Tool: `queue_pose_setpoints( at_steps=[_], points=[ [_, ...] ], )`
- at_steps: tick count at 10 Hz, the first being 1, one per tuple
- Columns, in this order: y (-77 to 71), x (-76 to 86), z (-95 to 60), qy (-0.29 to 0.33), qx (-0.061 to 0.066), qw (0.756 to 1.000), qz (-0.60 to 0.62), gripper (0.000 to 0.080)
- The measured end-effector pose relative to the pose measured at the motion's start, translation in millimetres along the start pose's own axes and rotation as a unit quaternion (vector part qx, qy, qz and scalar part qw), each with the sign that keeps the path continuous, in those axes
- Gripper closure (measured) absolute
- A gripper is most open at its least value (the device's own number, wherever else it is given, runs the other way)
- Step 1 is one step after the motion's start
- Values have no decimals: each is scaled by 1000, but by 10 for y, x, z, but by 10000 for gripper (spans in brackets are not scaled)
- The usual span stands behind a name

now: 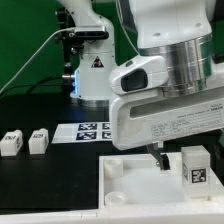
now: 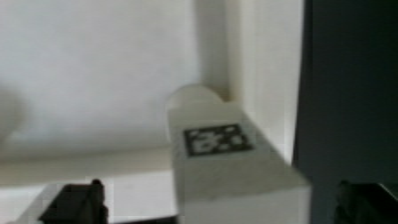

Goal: Assemble one leg

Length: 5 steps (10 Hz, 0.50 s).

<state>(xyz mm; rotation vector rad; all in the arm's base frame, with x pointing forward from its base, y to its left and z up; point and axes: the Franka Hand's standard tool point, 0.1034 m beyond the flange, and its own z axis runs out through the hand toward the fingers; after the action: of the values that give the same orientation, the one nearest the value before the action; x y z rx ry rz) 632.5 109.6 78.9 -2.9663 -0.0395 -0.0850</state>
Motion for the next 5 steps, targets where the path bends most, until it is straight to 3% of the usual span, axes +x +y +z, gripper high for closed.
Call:
queue_pose_setpoints(
  at_steps=[2, 3, 4, 5],
  points=[
    [40, 21, -8, 1, -1, 1000, -28, 150],
    [42, 20, -7, 1, -1, 1000, -28, 277],
    [35, 20, -7, 2, 0, 1000, -10, 277],
    [16, 18, -4, 1, 3, 998, 61, 414]
  ],
)
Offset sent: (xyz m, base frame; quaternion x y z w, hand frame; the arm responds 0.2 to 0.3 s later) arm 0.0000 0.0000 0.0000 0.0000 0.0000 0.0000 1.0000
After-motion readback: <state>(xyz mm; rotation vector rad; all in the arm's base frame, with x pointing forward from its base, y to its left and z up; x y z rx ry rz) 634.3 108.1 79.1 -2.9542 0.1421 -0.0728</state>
